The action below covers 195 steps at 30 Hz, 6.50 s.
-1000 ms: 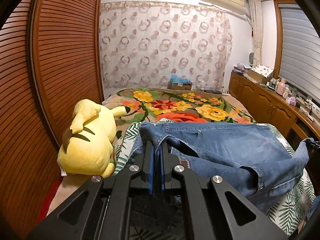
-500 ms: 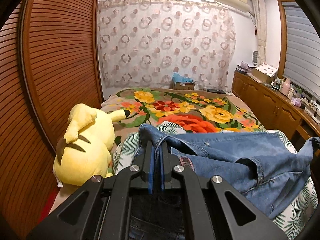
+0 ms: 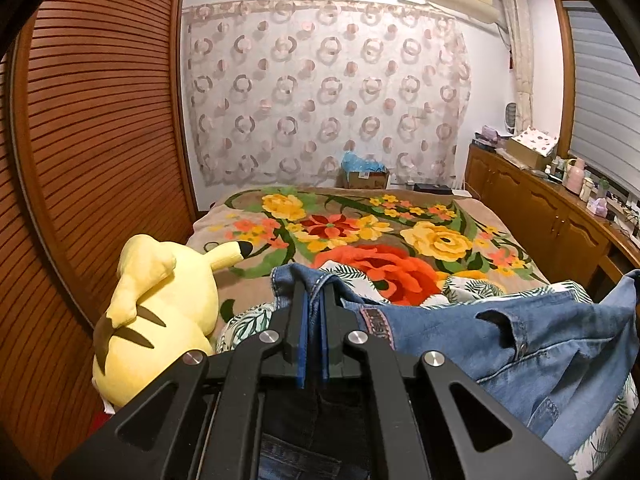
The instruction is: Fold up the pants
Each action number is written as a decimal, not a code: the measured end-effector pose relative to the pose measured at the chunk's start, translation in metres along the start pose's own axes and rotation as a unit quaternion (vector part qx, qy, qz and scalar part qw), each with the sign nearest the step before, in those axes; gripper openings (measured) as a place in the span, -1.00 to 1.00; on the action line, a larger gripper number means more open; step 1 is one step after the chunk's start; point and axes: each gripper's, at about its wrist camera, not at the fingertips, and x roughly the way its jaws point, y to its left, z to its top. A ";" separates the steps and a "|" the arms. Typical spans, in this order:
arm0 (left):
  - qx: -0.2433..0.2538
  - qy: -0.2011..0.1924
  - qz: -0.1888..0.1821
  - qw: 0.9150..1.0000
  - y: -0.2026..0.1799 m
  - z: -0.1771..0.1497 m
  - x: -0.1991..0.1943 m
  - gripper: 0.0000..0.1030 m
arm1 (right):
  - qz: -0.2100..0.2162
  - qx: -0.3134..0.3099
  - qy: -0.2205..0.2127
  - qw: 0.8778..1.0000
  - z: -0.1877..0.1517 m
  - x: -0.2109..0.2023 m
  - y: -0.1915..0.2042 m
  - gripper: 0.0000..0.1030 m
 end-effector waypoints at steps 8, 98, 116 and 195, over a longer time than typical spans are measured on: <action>-0.001 0.041 0.001 0.999 0.002 -0.002 0.049 -0.88 | 0.000 0.010 0.040 0.999 0.003 0.037 0.001 -0.74; 0.067 0.150 -0.100 0.981 -0.098 -0.093 0.053 0.43 | -0.025 -0.020 0.108 0.994 0.028 0.105 -0.006 -0.06; 0.064 0.154 -0.093 0.982 -0.092 -0.098 0.059 0.43 | -0.051 0.026 0.102 0.993 0.062 0.138 -0.052 -0.86; -0.037 0.114 0.010 0.993 0.042 -0.108 -0.018 -0.75 | -0.006 0.048 0.052 0.997 -0.016 -0.018 -0.026 -0.71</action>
